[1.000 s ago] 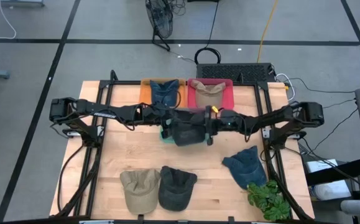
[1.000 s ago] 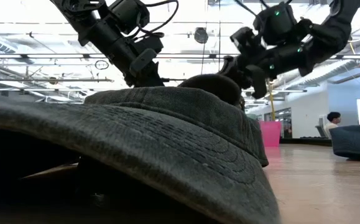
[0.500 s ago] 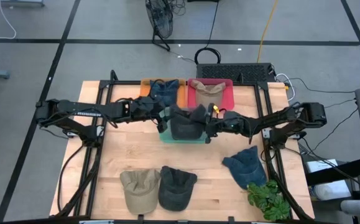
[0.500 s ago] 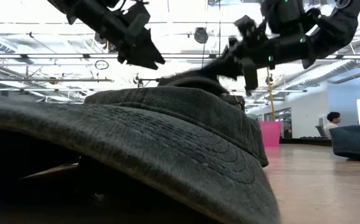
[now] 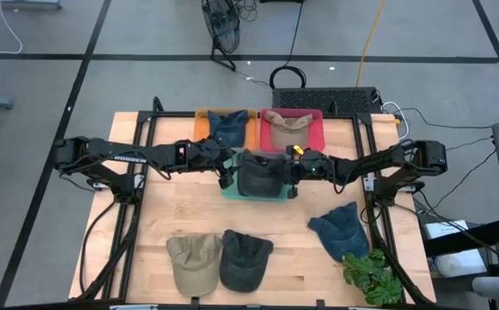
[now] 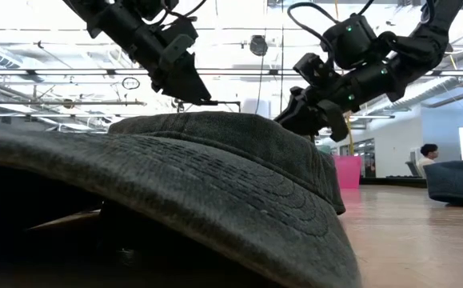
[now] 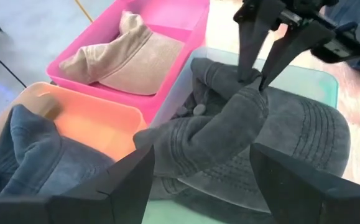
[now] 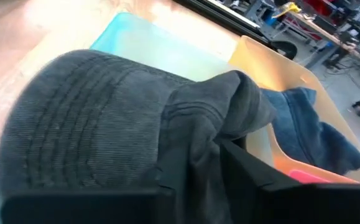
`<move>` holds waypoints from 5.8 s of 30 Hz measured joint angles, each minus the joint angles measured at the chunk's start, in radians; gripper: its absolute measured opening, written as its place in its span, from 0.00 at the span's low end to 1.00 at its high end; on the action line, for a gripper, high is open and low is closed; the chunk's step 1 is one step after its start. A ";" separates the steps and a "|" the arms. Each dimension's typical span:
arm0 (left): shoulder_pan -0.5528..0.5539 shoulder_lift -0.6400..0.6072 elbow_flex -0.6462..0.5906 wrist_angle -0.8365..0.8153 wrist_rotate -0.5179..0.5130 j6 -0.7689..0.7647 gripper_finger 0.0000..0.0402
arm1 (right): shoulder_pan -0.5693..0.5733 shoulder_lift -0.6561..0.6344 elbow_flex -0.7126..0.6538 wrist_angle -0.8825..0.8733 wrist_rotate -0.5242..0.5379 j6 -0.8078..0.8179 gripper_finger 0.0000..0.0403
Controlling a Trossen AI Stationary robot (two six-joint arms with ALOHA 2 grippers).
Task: Pick & Place hat
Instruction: Put the top black cap into the blue bin
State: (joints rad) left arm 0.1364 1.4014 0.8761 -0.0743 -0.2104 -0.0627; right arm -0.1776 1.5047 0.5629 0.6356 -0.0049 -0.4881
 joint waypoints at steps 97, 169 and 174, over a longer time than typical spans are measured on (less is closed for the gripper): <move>0.091 0.089 0.000 0.109 -0.046 -0.060 0.67 | -0.009 -0.047 0.108 -0.011 -0.079 0.343 0.28; 0.013 0.237 -0.002 0.183 -0.014 0.193 0.67 | 0.042 -0.298 0.108 -0.371 0.161 0.342 0.25; 0.012 0.234 -0.001 0.223 -0.063 0.179 0.67 | 0.042 -0.298 0.108 -0.371 0.162 0.342 0.25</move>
State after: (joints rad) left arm 0.1486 1.6355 0.8749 0.1488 -0.2732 0.1164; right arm -0.1356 1.2072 0.6712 0.2642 0.1568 -0.1463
